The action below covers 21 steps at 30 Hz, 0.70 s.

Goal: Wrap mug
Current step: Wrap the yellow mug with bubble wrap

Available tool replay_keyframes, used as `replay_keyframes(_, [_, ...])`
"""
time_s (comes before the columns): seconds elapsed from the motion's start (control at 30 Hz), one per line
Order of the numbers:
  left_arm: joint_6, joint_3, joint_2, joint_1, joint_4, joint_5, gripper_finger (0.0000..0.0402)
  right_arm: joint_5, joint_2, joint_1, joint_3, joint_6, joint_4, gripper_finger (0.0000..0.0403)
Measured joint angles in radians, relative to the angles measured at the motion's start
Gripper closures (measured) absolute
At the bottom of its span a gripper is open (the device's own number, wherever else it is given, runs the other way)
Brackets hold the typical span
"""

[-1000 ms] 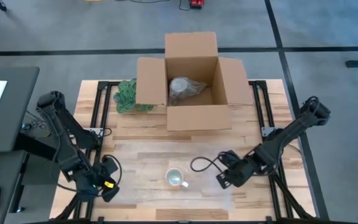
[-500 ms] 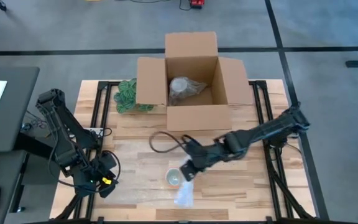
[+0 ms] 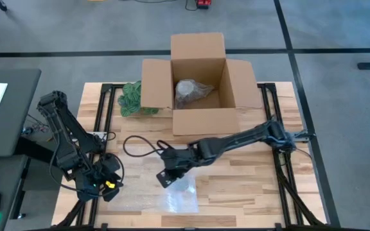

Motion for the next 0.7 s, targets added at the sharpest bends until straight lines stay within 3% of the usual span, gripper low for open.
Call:
replay_keyframes(0.43, [0.033, 0.000, 0.000, 0.006, -0.024, -0.010, 0.0260, -0.014, 0.137, -0.024, 0.018, 0.035, 0.159, 0.0396])
replay_keyframes(0.7, [0.050, 0.000, 0.001, 0.006, -0.016, -0.015, 0.0260, -0.002, 0.146, -0.027, 0.017, 0.021, 0.164, 0.0301])
